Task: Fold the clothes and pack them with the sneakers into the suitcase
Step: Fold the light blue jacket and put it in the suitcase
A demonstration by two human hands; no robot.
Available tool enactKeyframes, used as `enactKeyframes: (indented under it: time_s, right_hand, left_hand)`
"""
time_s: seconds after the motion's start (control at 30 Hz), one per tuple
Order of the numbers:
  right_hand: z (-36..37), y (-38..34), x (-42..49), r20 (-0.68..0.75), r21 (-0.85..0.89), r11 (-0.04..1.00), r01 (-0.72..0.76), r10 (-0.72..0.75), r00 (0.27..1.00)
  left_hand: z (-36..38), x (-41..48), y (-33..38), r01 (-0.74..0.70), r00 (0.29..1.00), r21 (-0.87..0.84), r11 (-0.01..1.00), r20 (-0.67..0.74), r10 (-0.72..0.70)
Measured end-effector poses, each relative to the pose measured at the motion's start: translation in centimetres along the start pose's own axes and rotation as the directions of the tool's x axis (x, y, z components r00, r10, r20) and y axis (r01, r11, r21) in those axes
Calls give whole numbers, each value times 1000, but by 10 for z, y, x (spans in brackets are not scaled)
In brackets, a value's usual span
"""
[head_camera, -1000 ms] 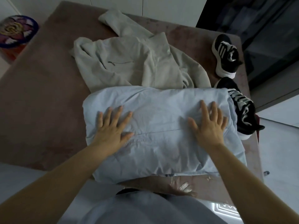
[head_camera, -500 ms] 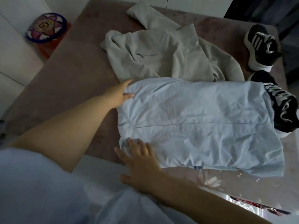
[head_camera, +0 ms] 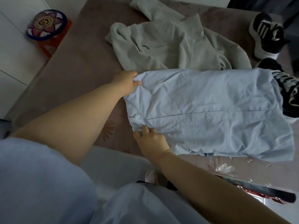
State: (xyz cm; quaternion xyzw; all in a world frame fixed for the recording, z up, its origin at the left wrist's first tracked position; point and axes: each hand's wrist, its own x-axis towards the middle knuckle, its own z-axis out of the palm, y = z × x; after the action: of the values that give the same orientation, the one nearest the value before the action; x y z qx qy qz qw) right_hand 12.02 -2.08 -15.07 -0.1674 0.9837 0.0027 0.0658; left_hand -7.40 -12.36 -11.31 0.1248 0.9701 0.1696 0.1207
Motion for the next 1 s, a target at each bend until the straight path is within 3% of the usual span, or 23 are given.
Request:
enactKeyframes:
  time_s: [0.17, 0.3, 0.37, 0.47, 0.57, 0.67, 0.8, 0.9, 1.0]
  right_hand:
    - [-8, 17, 9, -174, 101, 995, 26, -8, 985]
    - [-25, 36, -7, -197, 464, 882, -79, 190, 962]
    - [-39, 45, -20, -122, 677, 723, -137, 294, 948]
    - [-61, 65, -41, -45, 917, 378, -128, 417, 908]
    - [-79, 95, -61, 20, 998, 38, -48, 528, 849]
    - [-85, 136, -84, 118, 985, -171, -15, 617, 778]
    - [-77, 198, -120, 209, 966, -257, -17, 742, 637]
    - [-62, 242, -147, 237, 970, -227, -84, 827, 510]
    - [-45, 279, -169, 242, 968, -174, -182, 845, 477]
  left_hand:
    - [-11, -7, 8, 35, 998, -56, 998, 46, -32]
    - [-26, -8, 15, 67, 996, -91, 994, 72, -60]
    - [-40, -5, 23, 107, 992, -186, 977, 90, -92]
    - [-70, -1, 50, 145, 983, -355, 924, 155, -94]
    - [-93, 6, 94, 129, 973, -451, 883, 227, -26]
    - [-102, 16, 155, 115, 967, -535, 837, 252, 29]
    - [-82, 37, 252, 125, 958, -631, 766, 277, 71]
    - [-47, 56, 320, 126, 932, -596, 793, 345, 112]
    - [-3, 73, 374, 112, 901, -528, 842, 412, 138]
